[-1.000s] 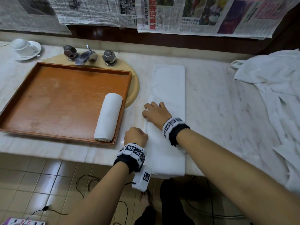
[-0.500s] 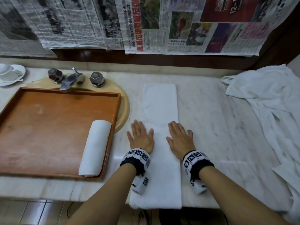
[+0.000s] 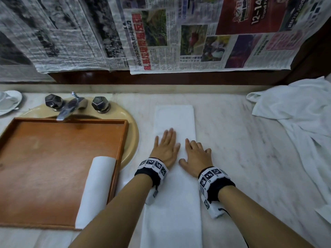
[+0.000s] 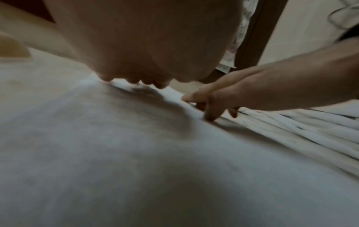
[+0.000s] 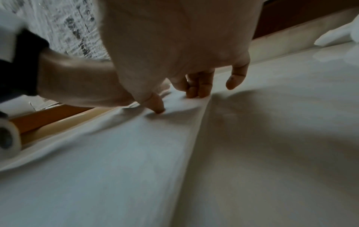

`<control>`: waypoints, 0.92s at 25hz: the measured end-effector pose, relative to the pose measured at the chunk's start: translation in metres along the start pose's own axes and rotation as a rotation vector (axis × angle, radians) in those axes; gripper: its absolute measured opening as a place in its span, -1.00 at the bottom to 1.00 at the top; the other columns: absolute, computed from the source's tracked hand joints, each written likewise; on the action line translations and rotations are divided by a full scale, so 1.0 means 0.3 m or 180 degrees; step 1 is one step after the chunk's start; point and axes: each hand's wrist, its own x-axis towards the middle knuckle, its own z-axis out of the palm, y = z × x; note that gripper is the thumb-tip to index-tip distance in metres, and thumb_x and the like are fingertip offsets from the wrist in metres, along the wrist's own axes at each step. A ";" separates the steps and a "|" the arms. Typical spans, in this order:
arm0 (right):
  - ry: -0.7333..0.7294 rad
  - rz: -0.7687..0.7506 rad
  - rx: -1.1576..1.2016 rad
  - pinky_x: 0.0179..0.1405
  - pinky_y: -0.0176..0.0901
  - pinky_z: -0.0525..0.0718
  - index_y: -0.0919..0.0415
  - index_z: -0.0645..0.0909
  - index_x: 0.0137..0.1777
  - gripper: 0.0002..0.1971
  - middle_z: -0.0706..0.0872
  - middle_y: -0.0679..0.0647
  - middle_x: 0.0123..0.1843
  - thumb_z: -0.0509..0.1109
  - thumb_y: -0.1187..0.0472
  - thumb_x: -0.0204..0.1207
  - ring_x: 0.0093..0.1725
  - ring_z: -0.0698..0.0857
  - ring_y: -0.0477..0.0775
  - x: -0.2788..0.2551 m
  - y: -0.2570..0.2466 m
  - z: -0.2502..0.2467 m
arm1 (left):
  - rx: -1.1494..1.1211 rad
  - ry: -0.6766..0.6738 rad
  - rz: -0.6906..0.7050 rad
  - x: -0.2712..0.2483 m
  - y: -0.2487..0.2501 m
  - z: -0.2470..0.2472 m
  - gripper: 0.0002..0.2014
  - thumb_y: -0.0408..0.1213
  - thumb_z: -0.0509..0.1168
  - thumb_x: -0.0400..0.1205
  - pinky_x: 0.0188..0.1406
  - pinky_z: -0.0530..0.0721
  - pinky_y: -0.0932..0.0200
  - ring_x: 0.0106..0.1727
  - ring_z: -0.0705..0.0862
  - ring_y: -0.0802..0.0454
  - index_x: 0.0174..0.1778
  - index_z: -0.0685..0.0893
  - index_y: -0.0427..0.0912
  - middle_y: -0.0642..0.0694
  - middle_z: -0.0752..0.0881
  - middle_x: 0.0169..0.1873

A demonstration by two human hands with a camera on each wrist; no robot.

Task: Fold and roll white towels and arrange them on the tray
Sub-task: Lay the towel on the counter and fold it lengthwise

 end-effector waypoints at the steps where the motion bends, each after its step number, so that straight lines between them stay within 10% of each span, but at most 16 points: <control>1: -0.0009 0.0020 -0.0009 0.32 0.22 0.36 0.21 -0.06 0.71 -0.20 0.28 0.06 0.58 0.12 -0.12 0.57 0.49 0.31 0.10 0.006 0.001 -0.004 | -0.0058 -0.0001 -0.0175 0.026 -0.018 -0.013 -0.40 0.04 -0.28 0.79 0.67 -0.29 -0.13 0.67 -0.34 0.08 0.69 -0.30 -0.12 -0.02 -0.35 0.67; 4: 0.0027 0.0043 -0.0087 0.31 0.21 0.36 0.24 -0.04 0.70 -0.22 0.31 0.05 0.55 0.10 -0.09 0.57 0.45 0.33 0.09 0.013 0.013 -0.004 | -0.0292 0.0285 -0.1126 0.044 -0.044 -0.070 -0.38 0.02 -0.26 0.79 0.67 -0.29 -0.14 0.69 -0.32 -0.01 0.69 -0.30 -0.20 -0.10 -0.35 0.67; 7: 0.0156 0.0139 -0.0159 0.27 0.23 0.35 0.26 0.04 0.69 -0.23 0.38 0.09 0.50 0.11 -0.10 0.56 0.41 0.36 0.14 0.000 0.016 0.006 | 0.0321 -0.0058 -0.0099 -0.025 -0.031 -0.044 -0.39 0.03 -0.25 0.80 0.65 -0.31 -0.04 0.69 -0.30 0.07 0.70 -0.27 -0.15 0.02 -0.33 0.66; 10: 0.0332 0.0207 -0.0245 0.25 0.30 0.33 0.26 0.19 0.66 -0.23 0.44 0.13 0.46 0.13 -0.10 0.49 0.39 0.38 0.18 -0.002 0.022 0.005 | 0.0519 -0.0294 -0.0201 -0.055 -0.044 -0.011 -0.40 0.01 -0.23 0.80 0.63 -0.32 -0.15 0.68 -0.31 0.12 0.70 -0.30 -0.09 0.08 -0.36 0.66; 15: -0.0071 0.0093 -0.0147 0.54 0.52 -0.26 0.27 -0.13 0.71 -0.26 -0.24 0.09 0.74 0.05 -0.07 0.66 0.71 -0.22 0.06 0.091 0.062 -0.049 | 0.0706 -0.0588 -0.0310 0.052 -0.008 -0.072 -0.38 -0.06 -0.17 0.80 0.62 -0.33 -0.28 0.67 -0.35 0.13 0.68 -0.36 -0.08 0.08 -0.42 0.64; 23: -0.0481 -0.0199 -0.0165 0.59 0.45 -0.21 0.17 -0.25 0.71 -0.36 -0.36 -0.02 0.72 -0.02 0.10 0.76 0.70 -0.26 -0.02 0.404 0.180 -0.183 | 0.0779 -0.0517 -0.0358 0.336 -0.001 -0.182 -0.39 -0.12 -0.13 0.80 0.62 -0.26 -0.29 0.69 -0.30 0.11 0.70 -0.31 -0.06 0.08 -0.37 0.67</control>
